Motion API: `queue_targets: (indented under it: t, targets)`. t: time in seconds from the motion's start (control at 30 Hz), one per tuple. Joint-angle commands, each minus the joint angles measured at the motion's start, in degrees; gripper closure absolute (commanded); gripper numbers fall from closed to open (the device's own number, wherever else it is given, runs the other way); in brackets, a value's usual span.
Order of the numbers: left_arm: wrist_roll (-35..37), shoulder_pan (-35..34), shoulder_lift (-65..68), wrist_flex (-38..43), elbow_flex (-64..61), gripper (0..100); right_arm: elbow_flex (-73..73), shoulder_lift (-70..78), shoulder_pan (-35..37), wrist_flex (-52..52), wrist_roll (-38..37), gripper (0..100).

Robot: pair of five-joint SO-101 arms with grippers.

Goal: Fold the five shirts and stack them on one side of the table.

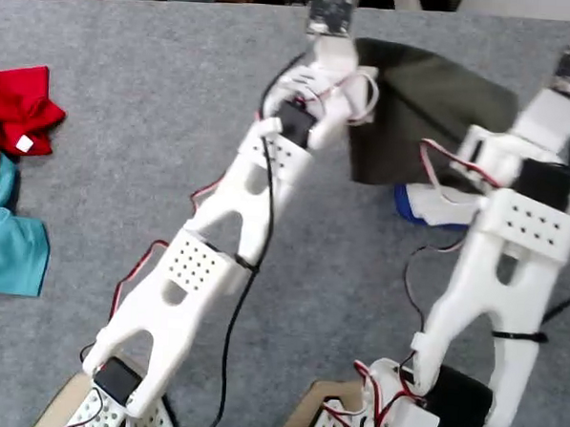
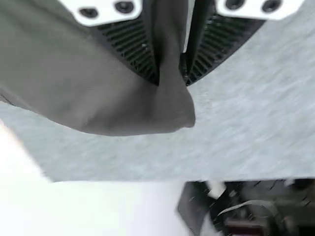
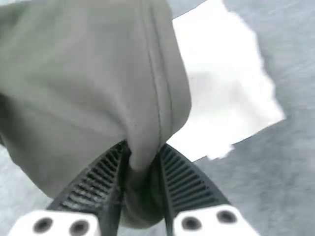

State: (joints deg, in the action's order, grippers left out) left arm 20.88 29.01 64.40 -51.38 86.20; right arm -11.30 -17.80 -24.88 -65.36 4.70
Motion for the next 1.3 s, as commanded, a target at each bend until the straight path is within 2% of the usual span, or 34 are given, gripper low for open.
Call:
queue_targets:
  t: [0.0,0.3,0.37,0.5,0.63,0.73,0.87,0.97,1.03,1.13,1.17,1.23,1.27]
  targets:
    - [0.26,1.89,-0.35,9.49,-3.56,97,1.80,-2.51,-5.27,3.60,-1.67,98.4]
    - [0.26,5.67,-0.09,21.63,-12.35,97,-6.02,-2.51,-8.97,15.82,-2.20,97.9]
    - [0.70,6.11,-0.09,22.51,-13.49,97,-8.66,-2.51,-8.97,18.73,-2.29,95.1]
    - [6.68,5.85,-0.09,22.24,-16.75,87,-11.47,-2.86,-9.05,19.52,-1.67,74.4]
    - [7.03,4.44,-0.26,20.75,-17.01,84,-12.00,-2.33,-8.70,19.87,-1.67,50.0]
    - [6.95,3.38,-0.18,18.29,-14.81,81,-11.82,-0.84,-8.62,19.96,-1.67,41.4]
    - [7.12,1.10,-0.53,15.21,-12.26,80,-9.63,1.71,-8.97,19.96,-1.67,45.0]
    - [7.12,-1.45,-0.62,13.27,-9.36,80,-7.78,2.51,-8.88,19.96,-1.67,54.3]
    - [7.12,-2.77,-0.62,11.87,-7.69,80,-6.20,3.03,-8.18,19.96,-1.67,66.5]
    - [7.12,-4.62,-0.70,8.97,-6.46,80,-2.95,5.05,-5.10,20.40,-0.79,93.6]
    - [7.12,-5.49,-0.70,7.74,-6.37,80,-1.71,6.46,-3.96,21.10,-0.79,99.5]
    - [7.12,-8.22,-0.70,4.04,-5.58,80,0.31,10.07,-1.32,21.98,0.53,93.3]
    - [7.12,-9.80,-0.70,1.23,-4.18,80,1.71,12.26,0.18,21.98,2.20,93.6]
